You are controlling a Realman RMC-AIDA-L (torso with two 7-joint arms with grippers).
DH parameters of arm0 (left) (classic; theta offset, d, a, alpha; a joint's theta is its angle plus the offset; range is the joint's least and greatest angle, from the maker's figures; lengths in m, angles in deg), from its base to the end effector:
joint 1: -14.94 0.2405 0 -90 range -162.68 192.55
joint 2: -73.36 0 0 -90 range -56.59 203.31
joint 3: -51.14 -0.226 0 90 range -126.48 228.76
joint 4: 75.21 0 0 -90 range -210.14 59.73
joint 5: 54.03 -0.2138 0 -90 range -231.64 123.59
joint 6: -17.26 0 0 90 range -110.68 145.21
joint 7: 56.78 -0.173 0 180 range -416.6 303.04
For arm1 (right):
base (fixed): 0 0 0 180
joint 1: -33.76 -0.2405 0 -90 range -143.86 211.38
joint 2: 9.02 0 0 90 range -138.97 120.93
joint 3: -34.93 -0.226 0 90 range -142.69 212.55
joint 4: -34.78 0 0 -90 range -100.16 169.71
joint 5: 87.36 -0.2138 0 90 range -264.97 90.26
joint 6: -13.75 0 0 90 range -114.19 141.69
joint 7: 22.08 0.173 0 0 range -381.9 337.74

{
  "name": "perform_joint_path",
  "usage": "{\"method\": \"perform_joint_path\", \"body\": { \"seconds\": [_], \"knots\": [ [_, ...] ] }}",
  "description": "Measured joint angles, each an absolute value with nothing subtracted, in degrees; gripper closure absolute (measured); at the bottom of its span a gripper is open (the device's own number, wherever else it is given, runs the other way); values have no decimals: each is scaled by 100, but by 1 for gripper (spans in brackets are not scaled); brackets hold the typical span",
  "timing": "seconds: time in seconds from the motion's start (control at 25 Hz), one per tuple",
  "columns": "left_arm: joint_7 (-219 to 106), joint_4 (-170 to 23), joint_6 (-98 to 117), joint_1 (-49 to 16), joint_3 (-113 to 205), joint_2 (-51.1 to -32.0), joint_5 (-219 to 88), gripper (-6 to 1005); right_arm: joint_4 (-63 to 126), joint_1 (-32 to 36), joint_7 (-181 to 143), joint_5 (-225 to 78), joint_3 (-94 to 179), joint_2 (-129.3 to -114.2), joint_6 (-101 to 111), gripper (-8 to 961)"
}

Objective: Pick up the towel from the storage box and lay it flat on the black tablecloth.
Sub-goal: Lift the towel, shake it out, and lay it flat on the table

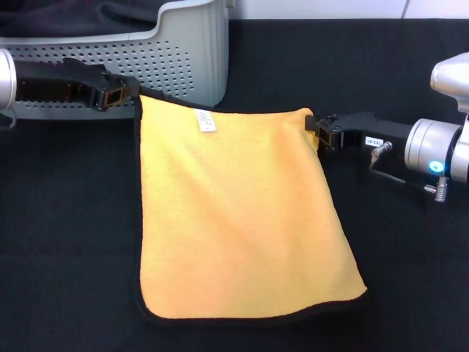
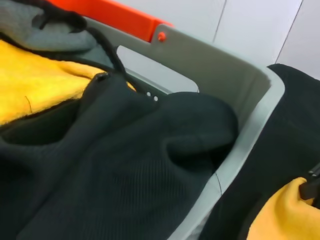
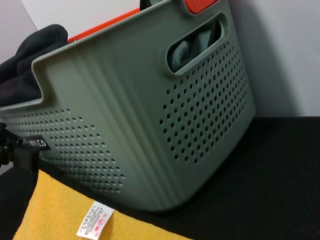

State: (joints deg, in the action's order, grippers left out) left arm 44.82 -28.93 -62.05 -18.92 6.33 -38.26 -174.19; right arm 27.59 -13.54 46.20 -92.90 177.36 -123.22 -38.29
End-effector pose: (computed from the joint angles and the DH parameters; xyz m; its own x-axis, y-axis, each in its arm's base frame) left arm -0.2427 0.3891 0.0538 0.7887 0.4927 0.3677 0.6052 -0.7275 -0.3232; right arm 0.2035 0.3931 -0.0944 0.6470 -0.4945 -0.5804 -0.7066 -0.6749 -0.2126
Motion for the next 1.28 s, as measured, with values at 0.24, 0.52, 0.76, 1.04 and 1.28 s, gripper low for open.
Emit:
{"method": "perform_joint_path", "body": {
  "seconds": [0.24,0.52,0.76,1.04,1.28],
  "knots": [
    [4475,-2941,-6202,-1863,624,-3827,-17428,917,2713,-1492,4740,-9131,17765,-12118,-3937,865],
    [4419,-2951,-6206,-1831,613,-3875,-17435,915,2726,-1752,5298,-8390,17765,-11868,-4141,860],
    [4380,-2953,-6209,-1829,614,-3889,-17435,913,2785,-1929,5648,-7839,17757,-11866,-4083,856],
    [4346,-2968,-6203,-1828,614,-3942,-17427,910,2806,-2019,5826,-7649,17757,-11761,-4035,851],
    [4272,-3061,-6196,-1831,615,-3977,-17431,908,2810,-2125,6002,-7377,17752,-11638,-4030,847]
  ]
}}
